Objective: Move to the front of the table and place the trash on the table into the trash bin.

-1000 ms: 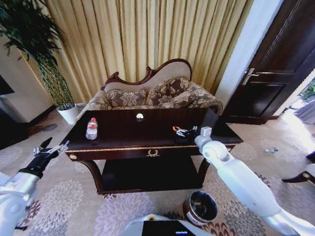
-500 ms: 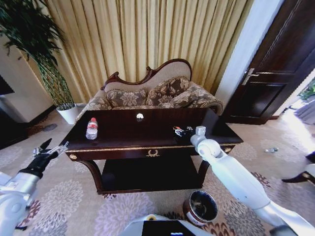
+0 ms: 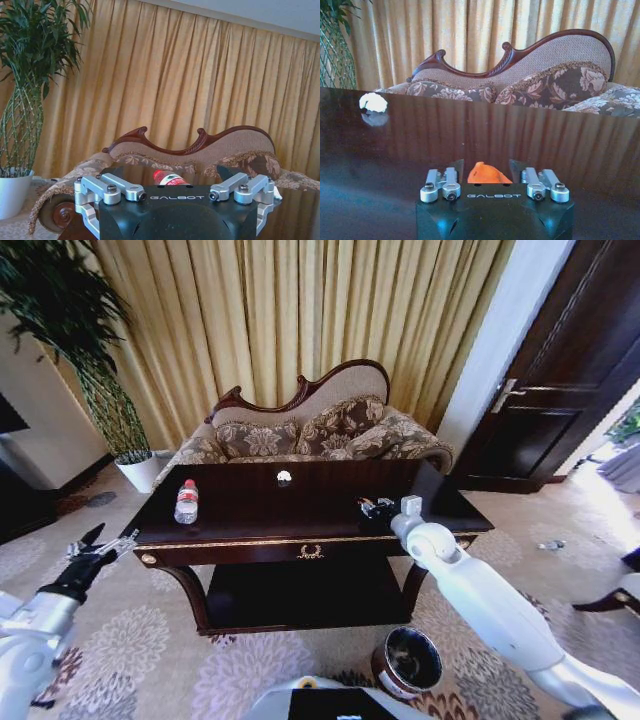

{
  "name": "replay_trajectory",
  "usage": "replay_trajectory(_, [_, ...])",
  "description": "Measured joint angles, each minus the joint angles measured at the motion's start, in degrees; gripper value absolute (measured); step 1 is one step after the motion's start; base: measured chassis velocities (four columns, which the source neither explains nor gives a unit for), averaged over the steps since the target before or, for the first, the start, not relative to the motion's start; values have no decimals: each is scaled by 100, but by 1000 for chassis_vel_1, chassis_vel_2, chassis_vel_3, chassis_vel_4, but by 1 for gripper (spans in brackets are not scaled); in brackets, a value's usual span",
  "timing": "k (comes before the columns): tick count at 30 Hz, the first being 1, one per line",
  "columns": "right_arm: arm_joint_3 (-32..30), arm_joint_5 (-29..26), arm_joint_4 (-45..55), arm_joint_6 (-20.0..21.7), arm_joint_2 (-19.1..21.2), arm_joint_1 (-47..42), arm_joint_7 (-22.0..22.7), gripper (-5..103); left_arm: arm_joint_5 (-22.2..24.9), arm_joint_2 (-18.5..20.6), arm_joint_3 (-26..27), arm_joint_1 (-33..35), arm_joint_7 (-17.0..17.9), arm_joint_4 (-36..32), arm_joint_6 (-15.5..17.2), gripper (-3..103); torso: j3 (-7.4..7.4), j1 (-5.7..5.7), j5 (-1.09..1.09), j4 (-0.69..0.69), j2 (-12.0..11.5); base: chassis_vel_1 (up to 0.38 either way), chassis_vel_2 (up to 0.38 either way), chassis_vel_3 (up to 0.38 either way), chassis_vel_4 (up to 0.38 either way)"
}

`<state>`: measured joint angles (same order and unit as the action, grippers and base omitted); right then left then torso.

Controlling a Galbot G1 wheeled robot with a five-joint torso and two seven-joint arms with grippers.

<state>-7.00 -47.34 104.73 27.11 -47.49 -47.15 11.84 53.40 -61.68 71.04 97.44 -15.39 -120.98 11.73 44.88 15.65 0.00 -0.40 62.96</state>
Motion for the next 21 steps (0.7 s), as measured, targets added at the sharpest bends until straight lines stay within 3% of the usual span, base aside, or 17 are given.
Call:
replay_trajectory(2, [-10, -6, 0, 3, 16, -23, -2, 60, -1, 0, -4, -2, -6, 5, -5, 100, 0, 0, 0, 0, 0, 0, 0, 0, 0])
replay_trajectory(5, [-19, -25, -16, 33, 72, -62, -29, 77, -2, 37, -6, -19, -25, 51, -21, 100, 0, 0, 0, 0, 0, 0, 0, 0, 0])
replay_trajectory(14, [52, -26, -147, 58, 40, 4, -36, 102, 3, 77, -4, -28, -95, 132, -50, 100, 0, 0, 0, 0, 0, 0, 0, 0, 0])
replay_trajectory(15, [52, -26, -147, 58, 40, 4, -36, 102, 3, 77, -4, -28, -95, 132, -50, 100, 0, 0, 0, 0, 0, 0, 0, 0, 0])
replay_trajectory(21, [86, -15, -187, 34, -29, 41, 35, 77, 24, 154, 3, -47, -97, 172, -59, 100, 0, 0, 0, 0, 0, 0, 0, 0, 0])
